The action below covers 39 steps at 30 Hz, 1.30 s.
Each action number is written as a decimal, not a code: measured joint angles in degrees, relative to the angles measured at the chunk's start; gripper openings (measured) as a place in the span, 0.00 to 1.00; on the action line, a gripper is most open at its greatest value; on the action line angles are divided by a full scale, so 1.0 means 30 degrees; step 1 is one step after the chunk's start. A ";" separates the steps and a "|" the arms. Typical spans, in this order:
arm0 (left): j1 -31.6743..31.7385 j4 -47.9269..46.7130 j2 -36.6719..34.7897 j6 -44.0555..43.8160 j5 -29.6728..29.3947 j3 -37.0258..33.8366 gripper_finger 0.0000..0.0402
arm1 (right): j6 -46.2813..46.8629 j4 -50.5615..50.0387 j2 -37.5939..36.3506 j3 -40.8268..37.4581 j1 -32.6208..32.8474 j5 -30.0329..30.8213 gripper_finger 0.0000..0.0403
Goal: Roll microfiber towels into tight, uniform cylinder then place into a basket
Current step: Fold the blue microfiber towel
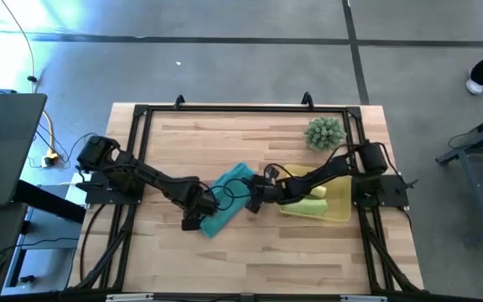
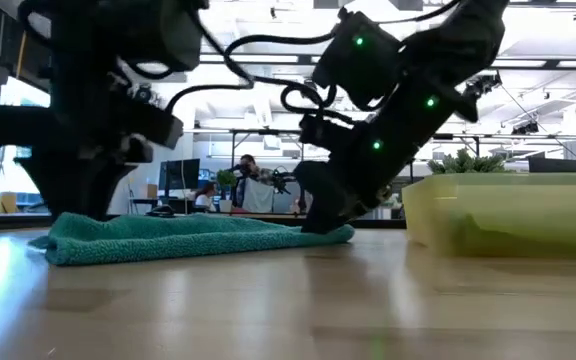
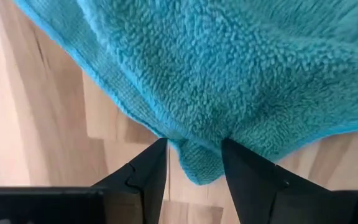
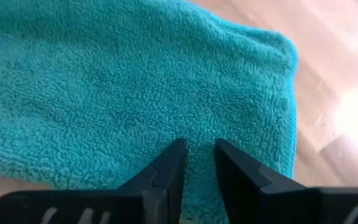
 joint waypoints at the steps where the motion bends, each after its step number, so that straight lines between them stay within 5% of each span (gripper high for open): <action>1: -0.0007 0.0001 0.0000 -0.0279 0.0007 -0.0239 0.36 | -0.0335 0.0014 0.0089 0.0007 -0.0122 0.0073 0.20; 11: -0.1060 0.1521 -0.0124 -0.5792 0.1680 -0.1039 0.36 | -0.8879 0.2318 0.0416 -0.0063 -0.1976 0.0699 0.20; 19: -0.2039 0.3103 0.0064 -0.6545 0.1727 -0.0148 0.36 | -1.3263 0.4157 0.0289 0.0860 -0.3555 0.0042 0.20; 28: -0.2051 0.0592 0.0015 -0.3882 0.1250 0.2576 0.36 | -0.5615 0.2644 -0.0948 0.2185 -0.1267 -0.4212 0.20; 39: -0.2846 0.3243 0.0812 -0.1327 0.0027 0.2815 0.36 | -0.2225 0.2529 -0.0483 0.2173 0.2537 -0.2988 0.20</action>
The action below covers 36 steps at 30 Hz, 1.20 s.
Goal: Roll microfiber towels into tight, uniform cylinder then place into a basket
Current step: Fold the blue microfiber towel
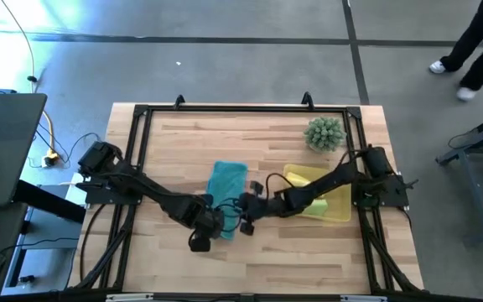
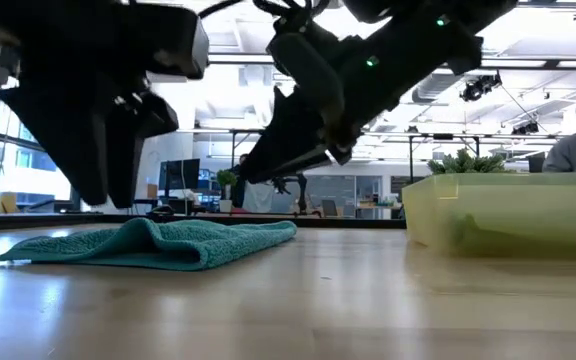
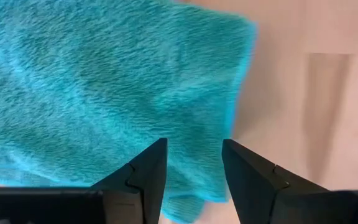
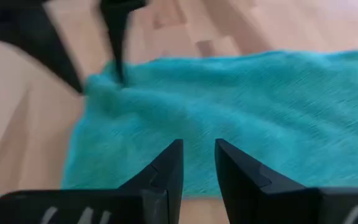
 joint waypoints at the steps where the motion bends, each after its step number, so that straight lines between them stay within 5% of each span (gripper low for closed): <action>1: -0.0035 -0.0022 0.0183 0.0000 -0.0150 -0.0004 0.36 | 0.0249 0.0074 0.0162 0.0000 0.0169 -0.0001 0.20; 17: 0.0012 0.0012 0.1835 -0.0261 -0.0273 0.0010 0.36 | 0.1554 0.4393 0.3398 -0.0015 0.0998 -0.1353 0.20; 36: 0.0067 -0.1962 0.1536 -0.0730 0.1138 0.0025 0.36 | -0.1367 0.2484 0.3535 0.0033 0.1192 -0.1188 0.20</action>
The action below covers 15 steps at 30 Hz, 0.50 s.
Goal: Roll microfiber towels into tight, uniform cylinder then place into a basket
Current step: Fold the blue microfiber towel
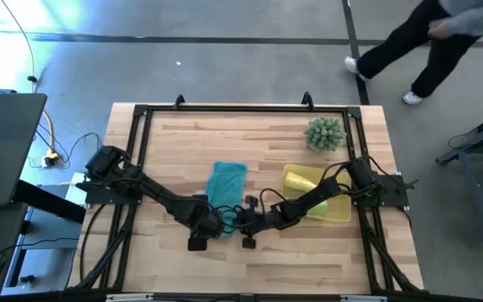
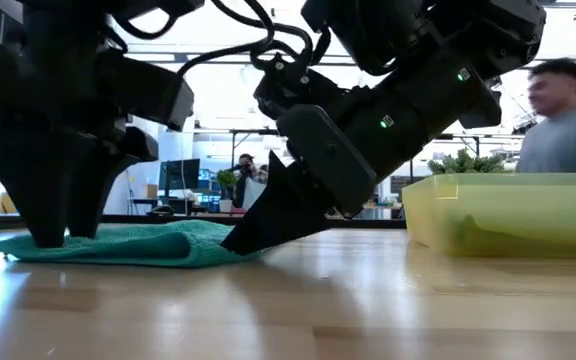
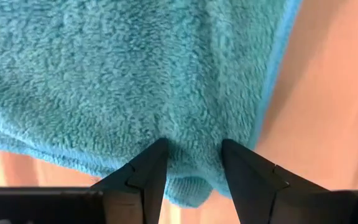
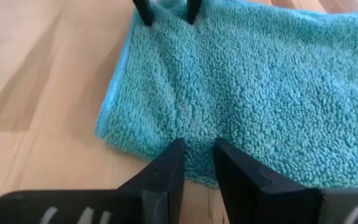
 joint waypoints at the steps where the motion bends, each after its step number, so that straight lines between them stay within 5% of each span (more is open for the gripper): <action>1: -0.0006 0.0179 -0.0018 -0.0213 0.0060 0.0002 0.36 | -0.0345 0.0137 -0.0064 -0.0007 0.0000 -0.0011 0.20; 8: -0.0143 -0.0522 -0.0494 -0.0127 0.0057 0.1517 0.36 | -0.2311 -0.0655 -0.1580 -0.0118 0.0054 -0.0621 0.20; 15: -0.0488 -0.1190 -0.0881 0.3523 -0.0876 0.1950 0.36 | -0.2930 -0.0012 -0.2047 -0.0100 0.0418 -0.2316 0.20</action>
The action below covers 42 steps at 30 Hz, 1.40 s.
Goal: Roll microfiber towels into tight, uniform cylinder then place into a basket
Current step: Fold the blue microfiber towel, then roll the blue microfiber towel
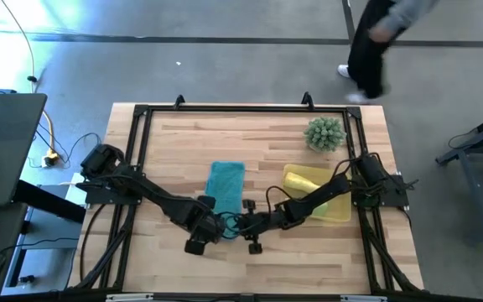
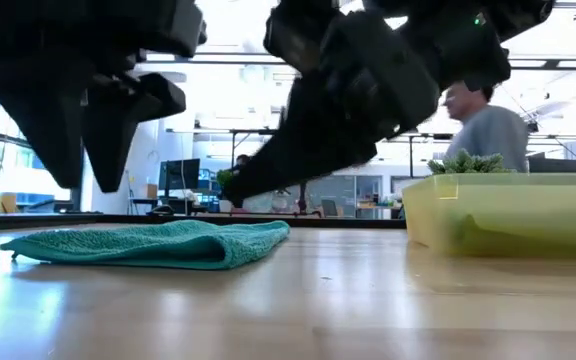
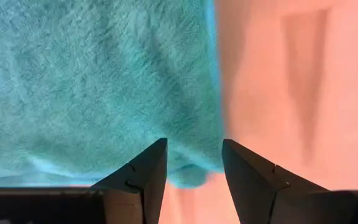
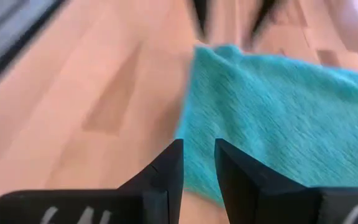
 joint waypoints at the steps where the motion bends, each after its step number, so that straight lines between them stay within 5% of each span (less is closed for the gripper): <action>1: 0.0000 -0.0117 0.0004 0.0401 -0.0296 -0.0165 0.36 | 0.0039 0.0421 0.0138 0.0042 0.0080 0.0000 0.20; 9: 0.0309 0.1487 0.0034 -0.0619 -0.0465 -0.1885 0.36 | 0.1888 0.2110 0.1909 0.0050 0.0431 0.0153 0.20; 19: -0.0582 0.6720 0.0064 -0.6149 0.0359 -0.3269 0.36 | -0.0380 -0.0655 0.1615 0.0133 0.0456 0.0256 0.20; 24: -0.0845 0.6933 -0.0006 -0.6149 0.0415 -0.2956 0.36 | -0.1142 -0.2156 0.0725 0.0067 0.0441 -0.0885 0.20; 29: -0.0896 0.4282 -0.0677 -0.3172 0.0252 -0.2152 0.36 | -0.2564 -0.4399 -0.0834 0.0011 0.0599 -0.1249 0.20; 36: -0.1563 0.3979 -0.0427 0.5448 -0.0769 -0.2001 0.36 | -0.7604 -0.4994 -0.0947 0.0015 0.0762 -0.1147 0.21; 42: -0.2246 0.3792 -0.0331 0.8863 -0.2969 -0.2022 0.36 | -0.8647 -0.5025 -0.0947 0.0015 0.0755 0.0516 0.33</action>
